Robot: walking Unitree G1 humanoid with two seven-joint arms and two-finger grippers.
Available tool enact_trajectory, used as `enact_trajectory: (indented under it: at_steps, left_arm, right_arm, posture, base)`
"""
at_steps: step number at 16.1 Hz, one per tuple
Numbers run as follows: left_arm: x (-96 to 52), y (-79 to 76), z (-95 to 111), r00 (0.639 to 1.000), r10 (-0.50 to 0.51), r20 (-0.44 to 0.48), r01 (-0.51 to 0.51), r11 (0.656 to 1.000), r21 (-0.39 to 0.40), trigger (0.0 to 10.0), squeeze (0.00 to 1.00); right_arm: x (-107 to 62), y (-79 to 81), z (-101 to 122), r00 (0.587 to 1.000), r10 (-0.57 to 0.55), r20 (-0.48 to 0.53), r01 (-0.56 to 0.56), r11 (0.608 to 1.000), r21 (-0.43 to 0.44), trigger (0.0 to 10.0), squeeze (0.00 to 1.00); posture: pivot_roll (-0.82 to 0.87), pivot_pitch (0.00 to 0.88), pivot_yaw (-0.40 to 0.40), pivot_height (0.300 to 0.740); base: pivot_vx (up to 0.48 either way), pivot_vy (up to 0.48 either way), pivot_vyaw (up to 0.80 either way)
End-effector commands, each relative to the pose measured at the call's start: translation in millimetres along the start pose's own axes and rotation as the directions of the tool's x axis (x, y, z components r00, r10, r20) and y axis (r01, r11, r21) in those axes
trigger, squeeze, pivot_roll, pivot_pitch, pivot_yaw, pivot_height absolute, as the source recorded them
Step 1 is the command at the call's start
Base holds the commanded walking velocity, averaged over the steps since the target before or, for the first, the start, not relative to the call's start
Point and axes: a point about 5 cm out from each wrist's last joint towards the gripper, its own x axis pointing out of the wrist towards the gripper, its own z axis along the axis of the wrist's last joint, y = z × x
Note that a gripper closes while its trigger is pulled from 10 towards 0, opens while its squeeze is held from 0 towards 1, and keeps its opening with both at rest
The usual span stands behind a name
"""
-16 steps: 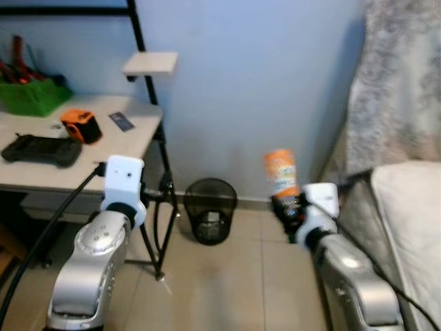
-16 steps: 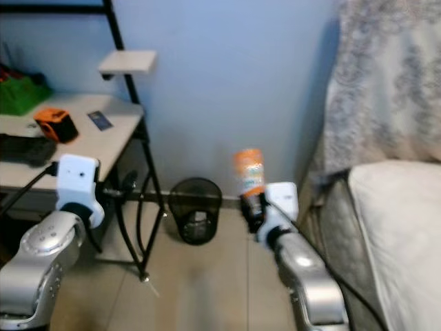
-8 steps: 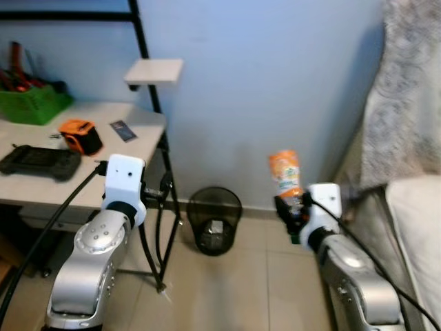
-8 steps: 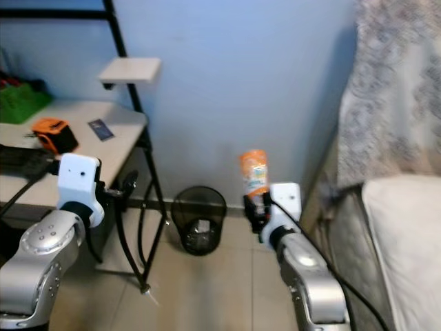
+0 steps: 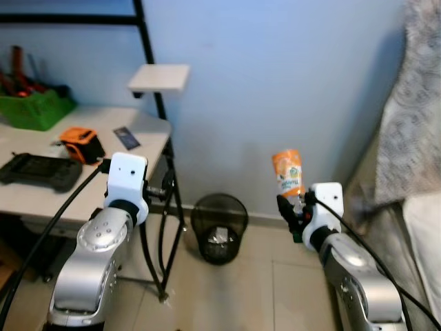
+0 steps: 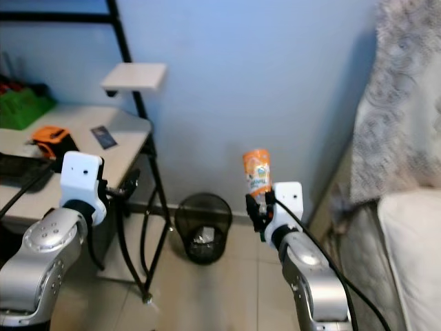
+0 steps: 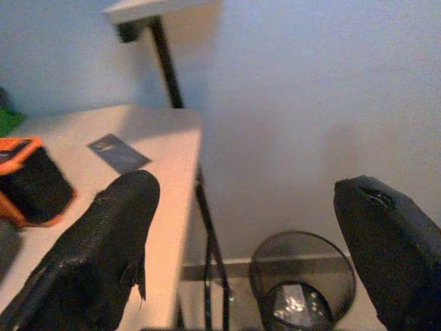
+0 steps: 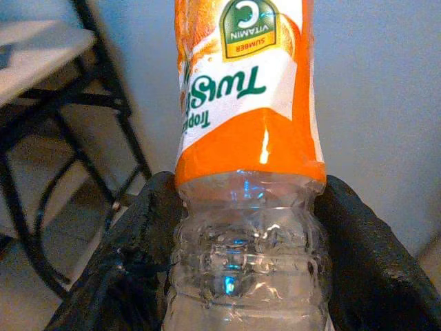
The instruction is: Clean up the room
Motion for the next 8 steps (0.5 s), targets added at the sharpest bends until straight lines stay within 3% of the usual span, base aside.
enact_trajectory:
  at_steps: [1, 2, 8]
  left_arm:
    - [-0.8, 6.8, 1.1, 1.0, 0.025, -0.003, -0.025, 1.0, 0.01, 10.0, 1.0]
    - [-0.8, 6.7, 1.0, 1.0, 0.026, -0.003, -0.026, 1.0, 0.009, 10.0, 1.0]
    - [-0.6, 5.5, 0.8, 1.0, 0.02, -0.005, -0.019, 1.0, 0.012, 10.0, 1.0]
  right_arm:
    - [2.4, 9.4, 2.2, 0.999, 0.039, 0.003, -0.039, 0.999, 0.016, 10.0, 0.0]
    - [2.4, 9.0, 2.0, 0.999, 0.034, 0.001, -0.034, 0.999, 0.011, 10.0, 0.0]
    - [2.1, 6.0, 3.1, 1.0, 0.026, 0.013, -0.026, 1.0, -0.011, 10.0, 0.0]
  posture:
    - [0.02, 0.0, 0.033, 0.74]
    - [0.02, 0.0, 0.033, 0.74]
    - [0.02, 0.0, 0.035, 0.74]
  base:
    - [0.296, 0.0, -0.59]
    - [0.292, 0.0, -0.78]
    - [0.291, 0.0, 0.0]
